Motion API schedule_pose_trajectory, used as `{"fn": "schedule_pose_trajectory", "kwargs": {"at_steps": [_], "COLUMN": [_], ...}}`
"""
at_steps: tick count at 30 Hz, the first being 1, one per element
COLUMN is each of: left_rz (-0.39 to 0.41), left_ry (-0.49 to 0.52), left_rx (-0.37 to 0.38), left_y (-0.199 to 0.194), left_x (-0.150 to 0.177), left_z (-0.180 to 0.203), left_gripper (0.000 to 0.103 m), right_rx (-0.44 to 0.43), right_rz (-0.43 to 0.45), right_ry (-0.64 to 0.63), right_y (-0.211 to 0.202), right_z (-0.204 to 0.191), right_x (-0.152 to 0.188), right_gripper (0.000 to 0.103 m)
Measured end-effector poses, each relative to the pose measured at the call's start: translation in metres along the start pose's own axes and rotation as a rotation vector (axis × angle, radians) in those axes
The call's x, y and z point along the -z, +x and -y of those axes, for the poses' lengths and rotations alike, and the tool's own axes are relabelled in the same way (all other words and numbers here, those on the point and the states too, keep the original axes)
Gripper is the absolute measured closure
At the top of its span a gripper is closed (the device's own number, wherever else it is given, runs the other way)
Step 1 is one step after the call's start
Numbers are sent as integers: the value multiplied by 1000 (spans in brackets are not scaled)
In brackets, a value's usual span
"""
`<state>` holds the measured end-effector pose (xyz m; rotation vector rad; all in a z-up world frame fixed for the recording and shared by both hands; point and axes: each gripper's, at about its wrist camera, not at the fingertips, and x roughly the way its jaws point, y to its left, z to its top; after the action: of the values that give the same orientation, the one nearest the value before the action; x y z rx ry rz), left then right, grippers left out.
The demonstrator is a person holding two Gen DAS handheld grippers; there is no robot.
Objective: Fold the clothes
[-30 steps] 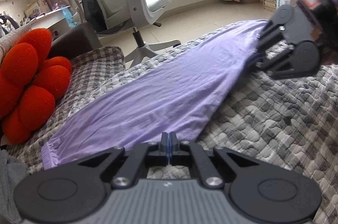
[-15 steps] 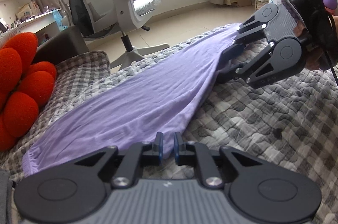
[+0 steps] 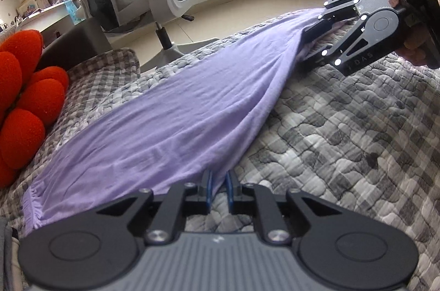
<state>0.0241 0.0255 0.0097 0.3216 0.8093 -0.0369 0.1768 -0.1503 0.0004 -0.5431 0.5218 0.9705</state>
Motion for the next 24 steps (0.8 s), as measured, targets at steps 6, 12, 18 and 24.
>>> {"fn": "schedule_pose_trajectory", "kwargs": {"at_steps": [6,12,18,24], "left_rz": [0,-6,-4,-4], "left_ry": [6,3,1,14], "left_rx": [0,1,-1,-7], "left_y": [1,0,-1,-2], "left_x": [0,-1,1,0], "left_z": [-1,-3,-4,-2], "left_gripper": [92,92,92,92], "right_rx": [27,24,83,102], "right_rz": [-68,-103,-26,31], "right_ry": [-90,-48,18,173], "right_y": [-5,-15,-15,-23], "right_z": [-7,6,18,47], "right_x": [-4,7,11,13], "right_gripper": [100,103,57,50]}}
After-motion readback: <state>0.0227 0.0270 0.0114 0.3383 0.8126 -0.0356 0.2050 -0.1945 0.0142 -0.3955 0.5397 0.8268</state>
